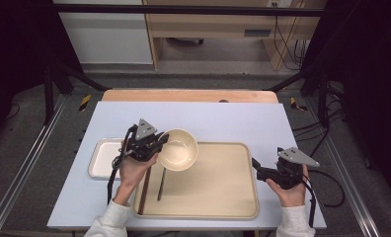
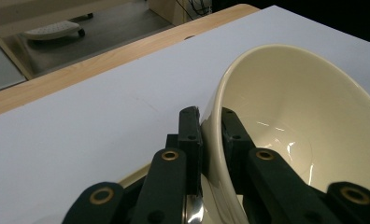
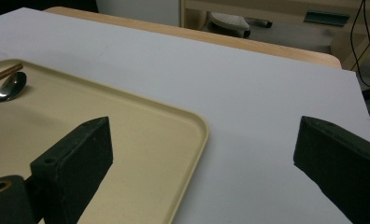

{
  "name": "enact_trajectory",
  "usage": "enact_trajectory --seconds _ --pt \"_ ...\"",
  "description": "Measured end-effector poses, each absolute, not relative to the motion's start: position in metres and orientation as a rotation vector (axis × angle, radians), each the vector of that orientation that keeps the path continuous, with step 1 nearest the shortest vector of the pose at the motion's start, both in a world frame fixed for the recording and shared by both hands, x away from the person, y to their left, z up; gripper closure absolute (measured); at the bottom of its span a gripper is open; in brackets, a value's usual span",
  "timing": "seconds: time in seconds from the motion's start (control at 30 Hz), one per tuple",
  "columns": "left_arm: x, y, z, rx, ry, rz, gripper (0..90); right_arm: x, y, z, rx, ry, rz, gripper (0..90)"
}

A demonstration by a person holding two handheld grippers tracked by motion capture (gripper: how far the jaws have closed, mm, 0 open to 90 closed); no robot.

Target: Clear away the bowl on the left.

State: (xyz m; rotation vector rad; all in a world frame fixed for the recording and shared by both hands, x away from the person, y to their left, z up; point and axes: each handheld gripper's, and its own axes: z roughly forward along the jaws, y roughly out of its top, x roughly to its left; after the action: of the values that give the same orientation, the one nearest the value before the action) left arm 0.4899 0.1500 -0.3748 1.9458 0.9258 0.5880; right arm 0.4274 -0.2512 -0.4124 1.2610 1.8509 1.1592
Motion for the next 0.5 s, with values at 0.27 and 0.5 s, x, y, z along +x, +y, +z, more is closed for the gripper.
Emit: enact_trajectory --seconds 0.27,0.5 --pt "0.503 0.128 -0.387 1.983 0.937 0.559 81.5 0.427 -0.251 -0.412 1.261 1.85 1.163 5.2" --pt "0.52 0.118 -0.401 2.005 0.979 0.539 81.5 0.427 -0.251 -0.412 1.268 1.853 1.174 5.2"
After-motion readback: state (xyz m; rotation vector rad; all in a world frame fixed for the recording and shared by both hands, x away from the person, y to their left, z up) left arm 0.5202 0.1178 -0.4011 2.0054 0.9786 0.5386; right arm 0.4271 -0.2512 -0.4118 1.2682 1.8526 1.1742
